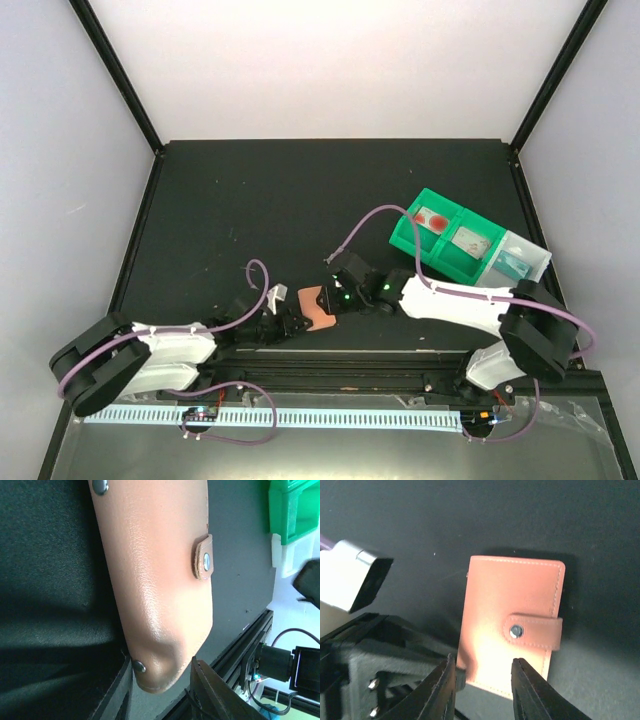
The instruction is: Take the credit cards out of the card holder
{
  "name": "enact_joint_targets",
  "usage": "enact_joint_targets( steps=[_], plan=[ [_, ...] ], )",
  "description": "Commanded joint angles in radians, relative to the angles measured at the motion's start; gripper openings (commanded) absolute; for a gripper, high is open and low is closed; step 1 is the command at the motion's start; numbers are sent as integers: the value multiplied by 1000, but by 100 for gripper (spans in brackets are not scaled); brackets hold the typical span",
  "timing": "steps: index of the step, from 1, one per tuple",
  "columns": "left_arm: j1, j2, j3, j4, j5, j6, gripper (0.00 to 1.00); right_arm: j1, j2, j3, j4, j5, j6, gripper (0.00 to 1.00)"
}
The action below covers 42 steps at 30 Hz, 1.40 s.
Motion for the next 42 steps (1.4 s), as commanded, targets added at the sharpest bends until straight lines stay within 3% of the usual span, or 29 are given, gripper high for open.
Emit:
enact_joint_targets(
  steps=[1,8,14,42],
  plan=[
    [6,-81,-24,-11,-20,-9,35,6,71,57,-21,49,-49,32],
    [80,-335,-34,-266,-85,23,45,12,154,112,-40,51,-81,29],
    [171,-458,-62,-338,-50,44,47,16,204,142,-77,80,-96,28],
    [199,-365,-65,-273,37,48,46,51,341,198,-159,185,-117,31]
  ],
)
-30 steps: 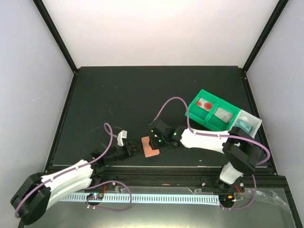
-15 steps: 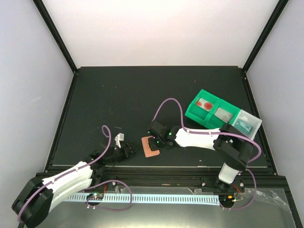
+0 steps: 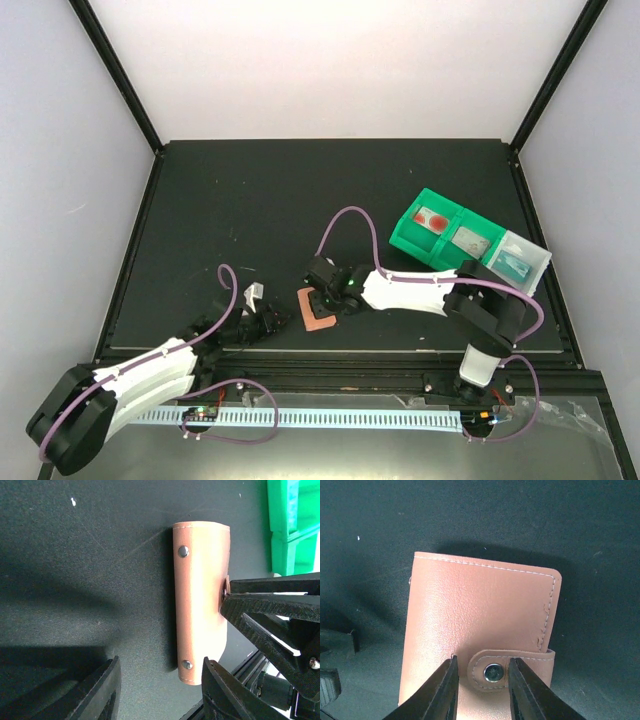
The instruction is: Take the credit cards out of the card holder
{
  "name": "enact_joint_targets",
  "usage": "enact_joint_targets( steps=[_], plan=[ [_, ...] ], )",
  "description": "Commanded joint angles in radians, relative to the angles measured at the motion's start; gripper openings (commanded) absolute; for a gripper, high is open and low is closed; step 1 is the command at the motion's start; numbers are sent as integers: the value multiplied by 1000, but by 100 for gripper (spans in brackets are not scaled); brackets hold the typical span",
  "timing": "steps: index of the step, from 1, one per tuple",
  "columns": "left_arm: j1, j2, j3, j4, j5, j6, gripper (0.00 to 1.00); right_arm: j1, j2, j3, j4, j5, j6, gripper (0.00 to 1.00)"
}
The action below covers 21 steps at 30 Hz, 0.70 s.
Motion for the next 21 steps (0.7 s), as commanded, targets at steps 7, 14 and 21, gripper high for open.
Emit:
enact_joint_targets(
  steps=[7,14,21],
  plan=[
    [8,2,14,26,18,11,46,18,26,7,-38,67,-9,20],
    [8,6,26,15,17,24,45,20,-3,-8,-3,55,-8,4],
    [9,8,29,17,17,27,45,22,-23,-26,27,43,-6,1]
  ],
)
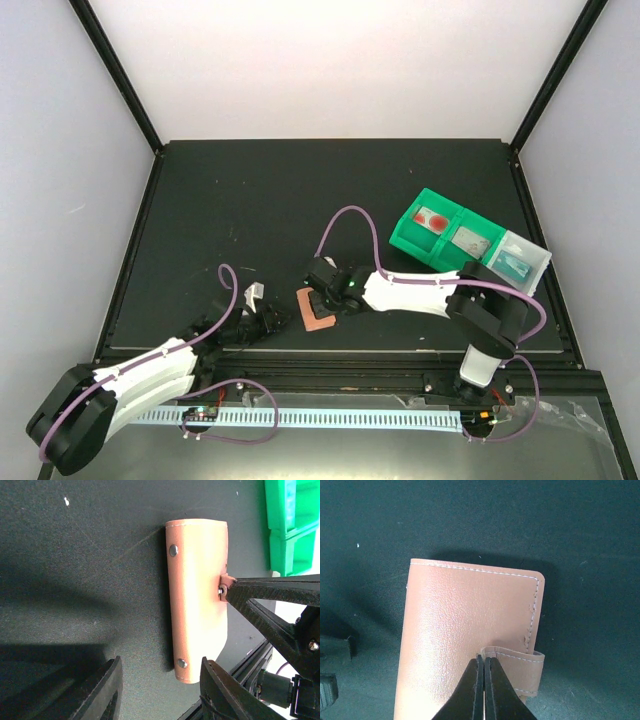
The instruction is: Take the credit cards out of the card holder
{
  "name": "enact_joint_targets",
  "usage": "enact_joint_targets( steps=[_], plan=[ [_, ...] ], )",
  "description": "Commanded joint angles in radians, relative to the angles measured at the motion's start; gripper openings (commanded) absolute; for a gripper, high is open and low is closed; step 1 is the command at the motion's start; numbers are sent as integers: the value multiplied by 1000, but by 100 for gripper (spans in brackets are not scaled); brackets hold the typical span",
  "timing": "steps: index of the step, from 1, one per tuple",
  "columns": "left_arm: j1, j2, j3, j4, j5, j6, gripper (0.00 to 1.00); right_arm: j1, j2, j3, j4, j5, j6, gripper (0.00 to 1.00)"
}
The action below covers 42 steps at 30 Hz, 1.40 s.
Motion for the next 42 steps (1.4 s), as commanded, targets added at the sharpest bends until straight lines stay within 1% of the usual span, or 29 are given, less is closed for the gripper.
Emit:
enact_joint_targets(
  steps=[1,5,10,15,17,18,20,27,32,36,39,42],
  plan=[
    [7,8,31,11,8,20,44,7,-20,-28,34,-7,1,1],
    [6,8,39,9,13,31,45,6,-53,-37,47,-9,4,1],
    [7,8,63,-20,20,67,52,6,-108,-69,89,-19,21,1],
    [25,6,145,-142,23,169,68,7,-183,-124,150,-30,48,1],
    [34,0,168,-170,42,200,74,6,-214,-143,175,-44,59,1],
    [39,-3,176,-176,53,212,82,6,-229,-154,190,-57,64,1],
    [44,-6,185,-189,69,231,87,5,-256,-175,228,-86,72,1],
    [59,-1,214,-246,105,291,87,5,-326,-250,404,-187,136,1],
    [60,-20,199,-227,152,267,86,5,-326,-277,506,-247,167,1],
    [59,-55,189,-231,168,250,86,5,-311,-287,567,-284,187,1],
    [61,-95,189,-253,149,246,86,5,-308,-296,603,-293,200,1],
    [64,-108,186,-282,111,262,81,5,-310,-296,586,-272,201,1]
  ],
)
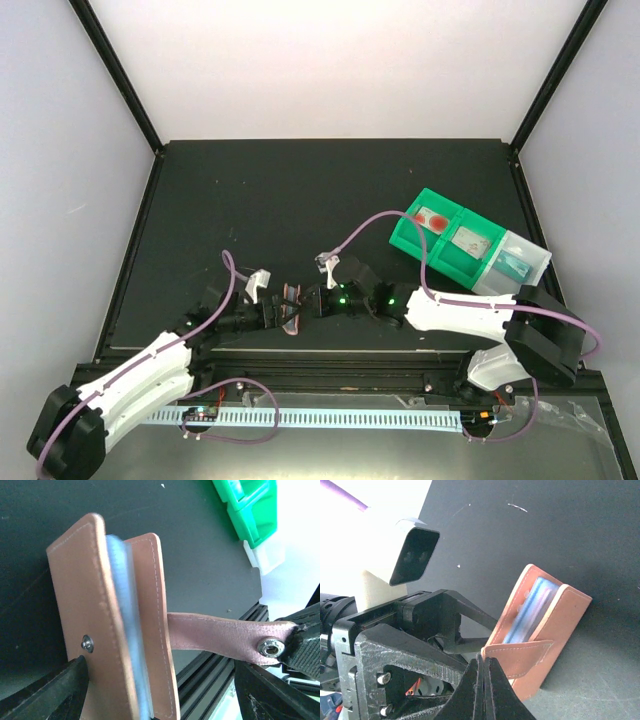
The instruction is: Take the credit cards out of the card holder
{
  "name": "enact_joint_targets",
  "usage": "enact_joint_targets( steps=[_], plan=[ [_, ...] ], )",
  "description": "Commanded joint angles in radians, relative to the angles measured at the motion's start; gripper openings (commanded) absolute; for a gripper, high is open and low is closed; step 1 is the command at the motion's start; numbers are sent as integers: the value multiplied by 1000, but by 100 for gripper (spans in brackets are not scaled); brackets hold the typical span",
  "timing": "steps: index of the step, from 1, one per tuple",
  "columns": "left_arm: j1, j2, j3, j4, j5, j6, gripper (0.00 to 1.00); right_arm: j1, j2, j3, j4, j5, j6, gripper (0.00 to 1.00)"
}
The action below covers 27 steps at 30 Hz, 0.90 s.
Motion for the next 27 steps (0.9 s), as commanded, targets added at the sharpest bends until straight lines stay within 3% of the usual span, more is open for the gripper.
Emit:
enact_joint_targets(
  steps=[1,13,23,27],
  plan=[
    [13,-23,16,-53,-36,17,79,5,-1,-9,46,5,17,1],
    [20,36,20,-91,-88,68,53,4,-73,-76,-119,170,-15,1],
    [21,92,8,-41,-93,80,22,4,-74,-135,-209,307,-39,1],
    [22,119,10,-12,-69,85,6,3,-61,-102,-275,327,-42,13]
  ],
)
